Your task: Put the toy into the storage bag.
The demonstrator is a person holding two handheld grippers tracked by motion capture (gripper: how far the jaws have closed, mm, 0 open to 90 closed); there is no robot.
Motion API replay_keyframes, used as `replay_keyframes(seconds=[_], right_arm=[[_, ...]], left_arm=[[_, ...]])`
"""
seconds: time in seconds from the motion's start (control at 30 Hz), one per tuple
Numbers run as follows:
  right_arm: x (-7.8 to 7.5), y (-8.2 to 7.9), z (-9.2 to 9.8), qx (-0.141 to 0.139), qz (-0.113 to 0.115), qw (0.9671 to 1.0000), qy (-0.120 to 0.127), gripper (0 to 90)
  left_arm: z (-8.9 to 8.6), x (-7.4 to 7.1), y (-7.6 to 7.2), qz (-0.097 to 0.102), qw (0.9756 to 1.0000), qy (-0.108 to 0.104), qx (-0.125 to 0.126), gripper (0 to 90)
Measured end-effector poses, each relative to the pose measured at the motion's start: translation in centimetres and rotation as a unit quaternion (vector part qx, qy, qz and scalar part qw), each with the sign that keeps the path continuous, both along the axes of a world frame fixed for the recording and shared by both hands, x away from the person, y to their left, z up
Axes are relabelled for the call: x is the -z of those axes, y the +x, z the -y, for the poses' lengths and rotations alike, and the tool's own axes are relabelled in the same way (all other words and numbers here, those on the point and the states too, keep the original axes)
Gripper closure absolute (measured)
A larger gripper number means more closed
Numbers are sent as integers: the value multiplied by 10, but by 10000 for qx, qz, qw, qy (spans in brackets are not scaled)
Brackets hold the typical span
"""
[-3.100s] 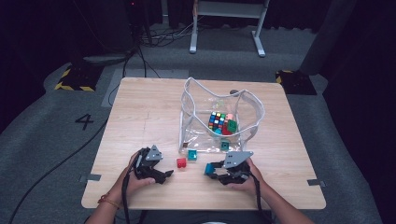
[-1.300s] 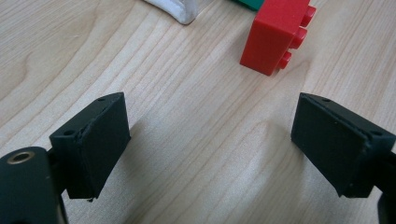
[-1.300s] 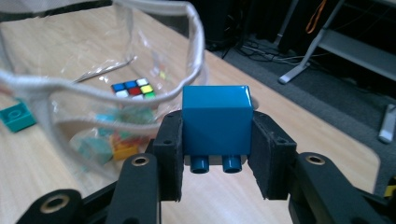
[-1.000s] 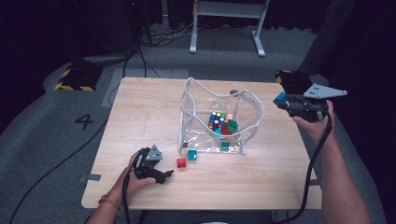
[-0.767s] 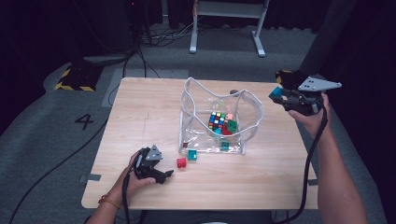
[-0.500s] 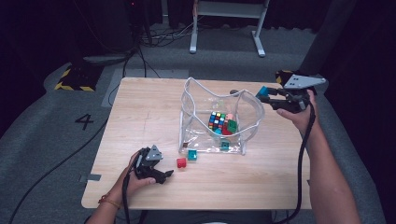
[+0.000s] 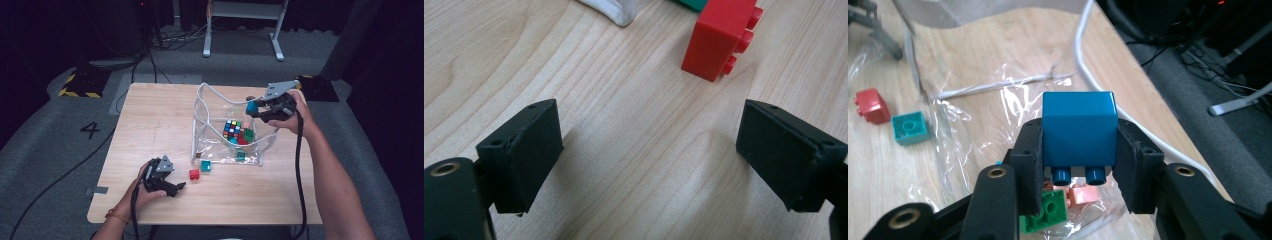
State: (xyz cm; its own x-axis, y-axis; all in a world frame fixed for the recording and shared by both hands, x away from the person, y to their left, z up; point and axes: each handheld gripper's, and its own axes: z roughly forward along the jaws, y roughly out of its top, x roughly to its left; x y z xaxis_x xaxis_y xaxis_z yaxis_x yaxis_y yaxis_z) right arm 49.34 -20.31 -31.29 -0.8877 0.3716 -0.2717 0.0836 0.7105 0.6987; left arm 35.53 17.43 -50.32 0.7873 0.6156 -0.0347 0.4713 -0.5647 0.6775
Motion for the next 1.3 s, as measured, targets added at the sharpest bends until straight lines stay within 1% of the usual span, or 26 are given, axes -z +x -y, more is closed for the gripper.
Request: replay_keyframes(seconds=[0.1, 0.17, 0.2, 0.27, 0.3, 0.33, 0.43, 0.47, 0.5, 0.53, 0.57, 0.63, 0.73, 0.83, 0.87, 0.97, 1.0, 1.03, 1.13, 1.2, 1.3], right_arm=[[2, 4, -13, -77, -53, 9997, -241, 591], [4, 9, -21, -192, -125, 9988, -428, 591], [6, 10, -24, -208, -164, 9986, -455, 591], [9, 14, -31, -337, -254, 9973, -601, 590], [11, 15, -36, -348, -297, 9964, -718, 590], [12, 16, -38, -373, -304, 9958, -784, 590], [16, 18, -47, -365, -396, 9940, -948, 590], [17, 20, -49, -416, -377, 9935, -994, 590], [18, 21, -52, -384, -449, 9929, -1028, 590], [19, 22, -53, -418, -445, 9927, -1045, 590], [20, 23, -55, -418, -492, 9920, -1089, 590], [23, 25, -59, -443, -522, 9896, -1265, 590], [29, 29, -61, -455, -568, 9883, -1338, 590], [32, 31, -58, -380, -610, 9866, -1464, 590], [32, 31, -57, -394, -616, 9862, -1483, 590], [33, 32, -48, -322, -687, 9826, -1694, 590], [33, 32, -45, -245, -726, 9815, -1756, 590], [31, 33, -40, -198, -720, 9809, -1795, 590], [28, 33, -26, -62, -806, 9774, -1953, 589], [27, 33, -14, 52, -904, 9773, -1914, 580], [26, 32, 2, 218, -952, 9787, -1805, 497]], left_arm=[[0, 0, 0, 3, 10000, 20, 14, 113], [0, 0, 0, 1, 10000, 16, 13, 113], [0, 0, 0, -2, 10000, -2, 1, 113], [0, 0, 0, 2, 10000, -2, 1, 113], [0, 0, 0, -3, 10000, -4, 4, 114], [0, 0, 0, -2, 10000, -2, 3, 113], [0, 0, 0, 0, 10000, 1, 1, 113], [0, 0, 0, -2, 10000, -2, 3, 114], [0, 0, 0, -2, 10000, 0, 4, 113], [0, 0, 0, 0, 10000, 2, 1, 113], [0, 0, 0, -2, 10000, -1, 3, 113], [0, 0, 0, 0, 10000, 1, -1, 113], [0, 0, 0, -3, 10000, -2, 2, 113], [0, 0, 0, -1, 10000, 1, 2, 113], [0, 0, 0, -2, 10000, 0, 3, 114], [0, 0, 0, -1, 10000, -1, 3, 114], [0, 0, 0, 0, 10000, -1, 1, 114], [0, 0, 0, -2, 10000, -1, 4, 113], [0, 0, 0, 3, 10000, 0, 6, 113], [0, 0, 0, -1, 10000, 1, 1, 114], [0, 0, 0, 2, 10000, -1, 6, 113]])
